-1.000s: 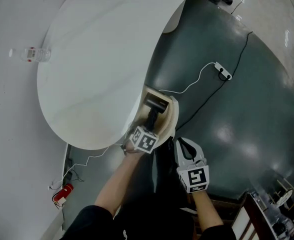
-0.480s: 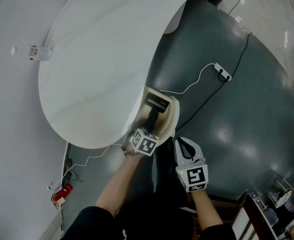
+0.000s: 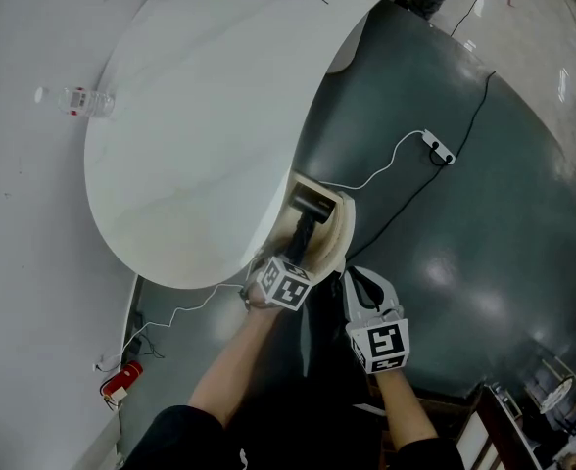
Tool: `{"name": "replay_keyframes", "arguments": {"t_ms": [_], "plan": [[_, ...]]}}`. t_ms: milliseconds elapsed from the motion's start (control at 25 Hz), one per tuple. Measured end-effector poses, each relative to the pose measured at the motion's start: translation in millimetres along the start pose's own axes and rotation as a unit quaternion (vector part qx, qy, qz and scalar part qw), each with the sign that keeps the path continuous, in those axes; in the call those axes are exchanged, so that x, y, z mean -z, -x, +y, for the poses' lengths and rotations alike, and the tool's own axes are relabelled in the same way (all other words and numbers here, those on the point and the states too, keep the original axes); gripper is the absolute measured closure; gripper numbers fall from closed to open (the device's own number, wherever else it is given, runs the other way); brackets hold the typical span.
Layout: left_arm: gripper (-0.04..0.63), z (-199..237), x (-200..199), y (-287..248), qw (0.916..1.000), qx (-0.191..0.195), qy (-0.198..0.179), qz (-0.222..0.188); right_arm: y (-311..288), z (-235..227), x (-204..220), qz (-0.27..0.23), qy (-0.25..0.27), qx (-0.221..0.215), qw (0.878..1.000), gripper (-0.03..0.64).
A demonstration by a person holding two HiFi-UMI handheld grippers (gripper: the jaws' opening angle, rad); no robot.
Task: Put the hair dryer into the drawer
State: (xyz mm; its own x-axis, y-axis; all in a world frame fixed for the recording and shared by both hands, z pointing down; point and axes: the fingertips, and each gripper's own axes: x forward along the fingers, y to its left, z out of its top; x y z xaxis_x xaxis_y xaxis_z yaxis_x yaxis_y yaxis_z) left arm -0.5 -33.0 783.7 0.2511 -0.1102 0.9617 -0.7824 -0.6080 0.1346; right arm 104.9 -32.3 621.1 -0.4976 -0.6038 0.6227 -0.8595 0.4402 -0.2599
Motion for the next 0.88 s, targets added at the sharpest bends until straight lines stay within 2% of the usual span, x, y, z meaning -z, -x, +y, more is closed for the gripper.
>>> {"name": "replay_keyframes", "arguments": {"t_ms": [160,280,400,720,880], "plan": [[0.427,-0.3,-1.9,9.0,1.0,-0.003,0.001,-0.009,2.0,-0.5,-2.5,-0.001,-0.002,0.003,1.0,0.612],[0.498,0.3,-4.4,15.6,0.9998,-0.011,-0.003,-0.017,2.7,-0.1,-5.8,-0.004,0.001,0.004,1.0,0.612],[0.537,-1.7,-5.4,21.4,0.9997,-0.01,-0.005,-0.023,3.7,1.8,-9.1,-0.005,0.006,0.001,1.0,0.612],[0.579,-8.7,-3.3,38.3,0.9993,-0.004,-0.004,-0.036,8.3,6.0,-18.4,-0.008,0.011,0.0,1.0,0.612],[0.583,-11.0,-8.9,50.0,0.9982,-0.003,0.002,-0.061,10.5,7.0,-21.5,-0.014,0.021,-0.006,1.0,0.612]]}}
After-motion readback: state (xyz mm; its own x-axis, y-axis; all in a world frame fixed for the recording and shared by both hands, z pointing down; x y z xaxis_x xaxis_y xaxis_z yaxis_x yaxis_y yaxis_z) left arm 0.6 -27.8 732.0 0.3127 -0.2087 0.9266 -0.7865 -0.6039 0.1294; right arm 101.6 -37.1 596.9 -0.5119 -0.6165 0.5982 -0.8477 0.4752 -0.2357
